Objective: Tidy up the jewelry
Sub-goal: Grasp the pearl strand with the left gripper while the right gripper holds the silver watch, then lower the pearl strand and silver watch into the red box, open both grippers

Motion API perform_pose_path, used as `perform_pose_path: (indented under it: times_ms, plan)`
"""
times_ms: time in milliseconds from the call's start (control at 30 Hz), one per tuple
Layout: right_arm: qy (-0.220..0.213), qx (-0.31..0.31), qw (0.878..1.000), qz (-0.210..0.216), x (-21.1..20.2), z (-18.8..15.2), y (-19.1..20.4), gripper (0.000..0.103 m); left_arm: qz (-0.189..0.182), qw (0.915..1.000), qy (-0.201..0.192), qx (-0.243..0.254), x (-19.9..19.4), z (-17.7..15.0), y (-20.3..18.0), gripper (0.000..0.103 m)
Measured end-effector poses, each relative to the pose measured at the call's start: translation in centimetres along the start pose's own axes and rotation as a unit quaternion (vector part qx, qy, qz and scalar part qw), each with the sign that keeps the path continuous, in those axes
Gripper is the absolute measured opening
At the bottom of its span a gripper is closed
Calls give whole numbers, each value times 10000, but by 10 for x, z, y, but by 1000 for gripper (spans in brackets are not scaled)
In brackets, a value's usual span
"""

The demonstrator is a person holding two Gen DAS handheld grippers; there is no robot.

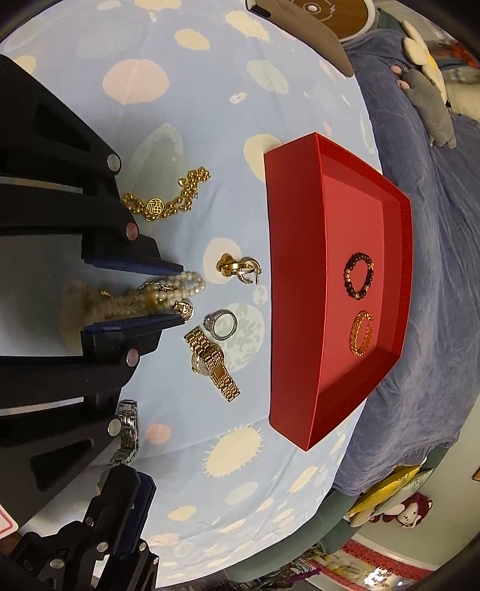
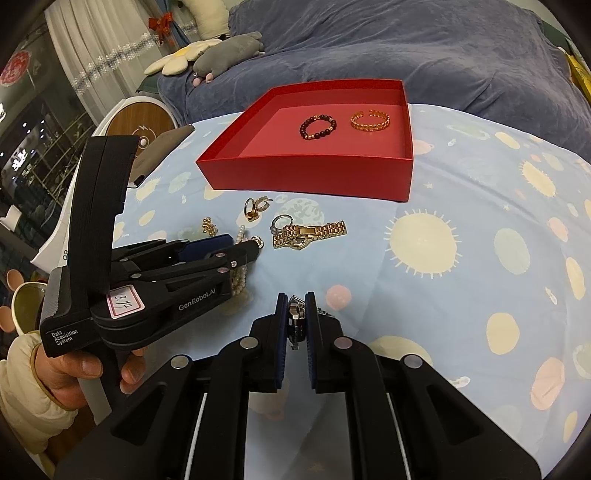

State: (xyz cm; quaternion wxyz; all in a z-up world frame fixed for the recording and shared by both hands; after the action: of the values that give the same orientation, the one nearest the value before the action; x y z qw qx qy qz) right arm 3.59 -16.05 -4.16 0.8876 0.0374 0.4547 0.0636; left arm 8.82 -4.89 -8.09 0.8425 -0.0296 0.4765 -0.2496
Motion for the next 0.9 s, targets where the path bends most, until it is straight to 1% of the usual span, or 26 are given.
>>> perform_pose_path:
  times_ms: [67, 167, 333, 400, 500, 633, 700, 767, 900]
  plan:
    - [-30, 6, 10000, 23, -3, 1, 0, 8, -103, 9999, 21, -66, -2, 1, 1, 13]
    - [-132, -13, 9999, 45, -10, 5, 2, 8, -165, 9998, -24, -57, -8, 2, 1, 12]
    - [-394, -64, 9992, 94, -29, 22, 5, 8, -383, 9990, -243, -26, -35, 16, -5, 11]
    - [-566, -108, 9983, 87, -41, 37, 7, 8, -477, 9981, -383, -6, -52, 28, -7, 11]
    - [-778, -100, 9968, 120, -55, 69, 4, 9, -607, 9963, -603, 24, -75, 53, -7, 11]
    - [-1037, -67, 9945, 88, -56, 123, 0, 9, -459, 9947, -879, 278, -90, 99, -5, 11]
    - [-1137, -26, 9935, 61, -47, 151, -1, 9, -296, 9938, -994, 395, -87, 122, -1, 11]
    - [-1147, 31, 9934, 74, -33, 171, -1, 9, -292, 9938, -1004, 368, -75, 143, 6, 11]
    - [-1009, 175, 9947, 83, 10, 197, -5, 8, -268, 9957, -858, 218, -36, 163, 23, 11]
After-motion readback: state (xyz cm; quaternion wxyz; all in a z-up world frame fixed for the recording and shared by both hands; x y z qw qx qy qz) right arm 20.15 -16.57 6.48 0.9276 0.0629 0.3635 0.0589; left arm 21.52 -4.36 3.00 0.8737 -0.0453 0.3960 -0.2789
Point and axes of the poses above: each gripper's, at about its wrist camera, not at the fingertips, and x roughly the way its jaws point, y to its left, z to its top, the point moved 5 cm from there along x, roughly the way its jaws point, and after that the axes turned 9 degrees about -z, right-handed, at the moved point
